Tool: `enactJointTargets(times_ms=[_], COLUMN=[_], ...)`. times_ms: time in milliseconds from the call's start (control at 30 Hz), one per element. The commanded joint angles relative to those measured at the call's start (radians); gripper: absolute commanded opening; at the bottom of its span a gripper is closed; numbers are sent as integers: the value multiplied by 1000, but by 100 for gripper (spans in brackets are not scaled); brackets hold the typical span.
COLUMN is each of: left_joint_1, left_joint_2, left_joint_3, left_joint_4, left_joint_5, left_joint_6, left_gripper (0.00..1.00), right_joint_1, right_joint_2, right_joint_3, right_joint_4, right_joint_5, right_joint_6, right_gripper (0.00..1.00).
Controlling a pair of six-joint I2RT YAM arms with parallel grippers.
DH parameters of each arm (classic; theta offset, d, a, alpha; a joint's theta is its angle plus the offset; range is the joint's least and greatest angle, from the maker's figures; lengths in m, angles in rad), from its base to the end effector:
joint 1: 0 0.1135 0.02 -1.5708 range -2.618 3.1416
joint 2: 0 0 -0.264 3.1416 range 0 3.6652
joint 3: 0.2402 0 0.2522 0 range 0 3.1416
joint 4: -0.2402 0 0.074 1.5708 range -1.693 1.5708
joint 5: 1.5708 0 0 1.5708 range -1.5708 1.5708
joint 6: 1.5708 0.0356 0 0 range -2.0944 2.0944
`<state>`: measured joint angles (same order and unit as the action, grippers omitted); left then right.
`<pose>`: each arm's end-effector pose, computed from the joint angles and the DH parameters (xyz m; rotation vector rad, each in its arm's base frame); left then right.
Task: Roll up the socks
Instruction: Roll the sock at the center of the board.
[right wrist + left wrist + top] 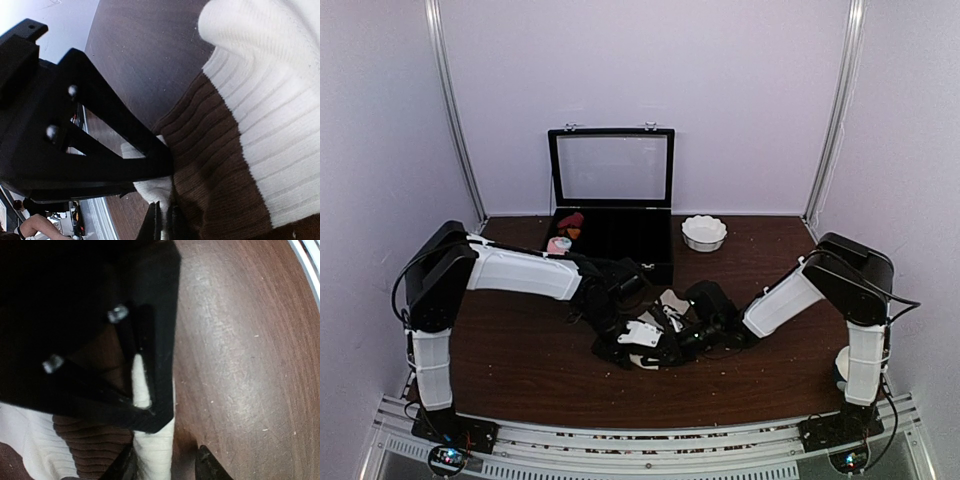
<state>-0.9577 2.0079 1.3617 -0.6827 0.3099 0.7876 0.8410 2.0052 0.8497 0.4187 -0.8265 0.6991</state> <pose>0.2151 -0.3246 0.1483 2.2488 1.8154 -0.4796 0.2188 0.2839 0.0871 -0.6915 2.5703 1.6283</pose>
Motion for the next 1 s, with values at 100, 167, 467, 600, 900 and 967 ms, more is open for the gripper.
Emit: enactJointTargets(times_ms=[100, 167, 467, 600, 900, 967], left_joint_1=[-6, -6, 47, 88, 108, 113], left_joint_2=[23, 26, 71, 147, 243, 259], left_joint_3=[0, -2, 38, 105, 191, 211], left_joint_4=[11, 12, -94, -187, -270, -289], left_joint_5=[-54, -50, 92, 154, 174, 182], left_joint_6=[-8, -13, -33, -47, -76, -86], left_gripper=[28, 20, 0, 0, 0, 0], right_joint_1=[-16, -16, -15, -13, 11, 17], right_joint_2=[84, 80, 11, -66, -228, -257], right_joint_3=[-84, -92, -165, -212, -374, -424], right_joint_4=[-181, -170, -48, -4, 40, 47], right_joint_5=[108, 105, 151, 182, 272, 303], right_joint_6=[29, 32, 39, 4, -51, -57], right_gripper=[0, 0, 12, 33, 41, 41])
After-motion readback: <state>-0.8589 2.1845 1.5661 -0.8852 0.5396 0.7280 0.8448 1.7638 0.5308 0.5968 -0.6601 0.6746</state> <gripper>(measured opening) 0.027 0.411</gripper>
